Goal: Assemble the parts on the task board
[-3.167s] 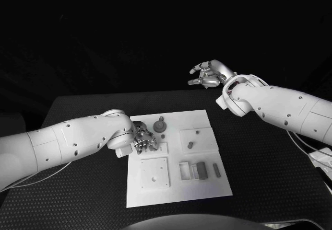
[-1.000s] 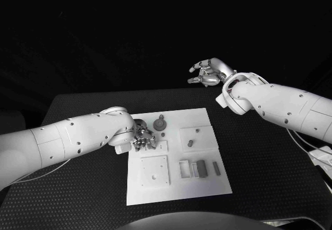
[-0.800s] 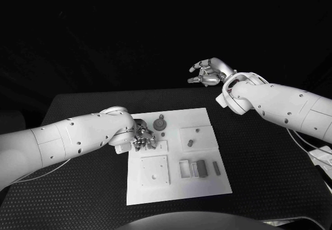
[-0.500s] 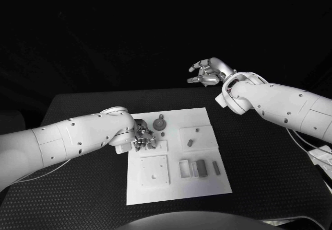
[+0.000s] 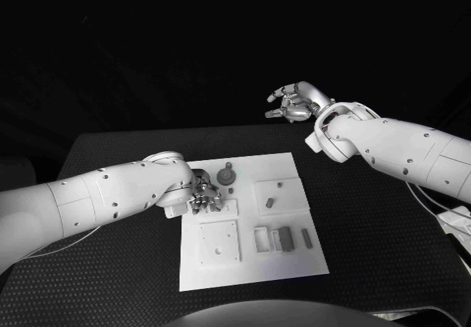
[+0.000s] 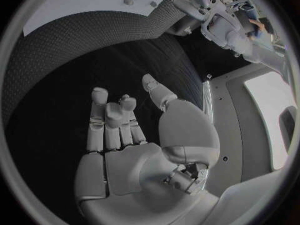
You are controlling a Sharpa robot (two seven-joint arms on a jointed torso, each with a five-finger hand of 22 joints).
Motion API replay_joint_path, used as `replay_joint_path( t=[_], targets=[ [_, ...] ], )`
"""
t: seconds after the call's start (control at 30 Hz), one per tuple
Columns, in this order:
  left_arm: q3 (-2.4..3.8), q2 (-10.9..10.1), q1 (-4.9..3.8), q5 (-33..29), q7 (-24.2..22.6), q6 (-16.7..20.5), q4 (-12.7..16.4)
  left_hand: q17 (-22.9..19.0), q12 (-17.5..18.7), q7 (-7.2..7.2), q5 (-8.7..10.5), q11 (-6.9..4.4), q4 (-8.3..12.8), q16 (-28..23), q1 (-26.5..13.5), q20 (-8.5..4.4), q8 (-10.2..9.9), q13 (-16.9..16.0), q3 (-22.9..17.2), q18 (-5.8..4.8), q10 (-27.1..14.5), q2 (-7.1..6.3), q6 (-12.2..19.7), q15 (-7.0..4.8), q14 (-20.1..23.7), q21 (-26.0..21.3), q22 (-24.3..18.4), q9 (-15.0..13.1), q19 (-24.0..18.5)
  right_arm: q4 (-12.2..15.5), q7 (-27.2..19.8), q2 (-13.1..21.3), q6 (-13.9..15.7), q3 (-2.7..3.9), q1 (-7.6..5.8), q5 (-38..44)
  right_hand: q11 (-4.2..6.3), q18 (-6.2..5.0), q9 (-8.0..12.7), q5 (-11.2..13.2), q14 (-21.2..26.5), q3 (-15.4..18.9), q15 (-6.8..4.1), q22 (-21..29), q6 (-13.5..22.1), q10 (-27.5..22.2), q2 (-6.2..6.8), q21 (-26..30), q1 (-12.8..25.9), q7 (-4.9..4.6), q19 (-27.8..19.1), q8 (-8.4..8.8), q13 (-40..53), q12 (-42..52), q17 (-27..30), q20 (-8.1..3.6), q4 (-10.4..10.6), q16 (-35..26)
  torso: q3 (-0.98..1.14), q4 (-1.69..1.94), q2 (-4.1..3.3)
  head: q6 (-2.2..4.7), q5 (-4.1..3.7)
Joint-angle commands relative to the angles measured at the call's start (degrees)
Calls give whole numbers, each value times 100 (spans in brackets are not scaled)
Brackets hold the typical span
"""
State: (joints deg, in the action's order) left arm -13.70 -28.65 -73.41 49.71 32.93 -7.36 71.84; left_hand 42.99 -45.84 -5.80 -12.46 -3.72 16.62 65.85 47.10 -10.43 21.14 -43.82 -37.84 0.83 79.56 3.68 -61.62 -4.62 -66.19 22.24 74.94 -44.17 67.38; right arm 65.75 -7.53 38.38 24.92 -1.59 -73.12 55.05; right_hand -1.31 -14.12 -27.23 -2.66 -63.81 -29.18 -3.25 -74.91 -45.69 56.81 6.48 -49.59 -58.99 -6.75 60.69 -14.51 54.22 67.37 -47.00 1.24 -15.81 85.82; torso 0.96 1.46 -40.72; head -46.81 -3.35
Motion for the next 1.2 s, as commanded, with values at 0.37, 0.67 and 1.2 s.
replay_joint_path(
  t=[0.37,0.67,1.2],
  targets=[
    [0,101,11,64,-24,-199,-50,-83,-104,569,-40,-211,-34,146,-116,-25,51,3,-27,109,-67,87,-851,-46,58,61,134,-22,85,13,-34,0,-69,3,1,33,-166,-88,8,-23,51,-5,3,-103,-308,-428,-65,24,2,-264,-55,1,-8,28,-1,6,-32,-17,1,4,-1,-18,1],
    [0,127,22,137,-32,-173,-38,-133,-132,584,1,-224,-46,194,-187,-32,66,11,-14,118,-48,128,-881,-51,43,82,133,-37,109,14,-35,4,-71,3,1,35,-166,-88,9,-23,52,-5,3,-103,-308,-428,-66,25,0,-263,-55,1,-10,30,-1,7,-33,-17,-2,3,1,-30,3],
    [0,180,27,368,-31,-124,1,-203,-137,600,-89,-243,-27,232,-195,-39,73,42,-52,131,-17,161,-905,-60,12,102,131,-48,140,29,-34,6,-82,3,1,40,-166,-88,10,-23,53,-3,3,-103,-309,-429,-67,26,-3,-263,-56,0,-13,33,-1,8,-36,-16,-2,7,3,-46,-9]
  ],
)
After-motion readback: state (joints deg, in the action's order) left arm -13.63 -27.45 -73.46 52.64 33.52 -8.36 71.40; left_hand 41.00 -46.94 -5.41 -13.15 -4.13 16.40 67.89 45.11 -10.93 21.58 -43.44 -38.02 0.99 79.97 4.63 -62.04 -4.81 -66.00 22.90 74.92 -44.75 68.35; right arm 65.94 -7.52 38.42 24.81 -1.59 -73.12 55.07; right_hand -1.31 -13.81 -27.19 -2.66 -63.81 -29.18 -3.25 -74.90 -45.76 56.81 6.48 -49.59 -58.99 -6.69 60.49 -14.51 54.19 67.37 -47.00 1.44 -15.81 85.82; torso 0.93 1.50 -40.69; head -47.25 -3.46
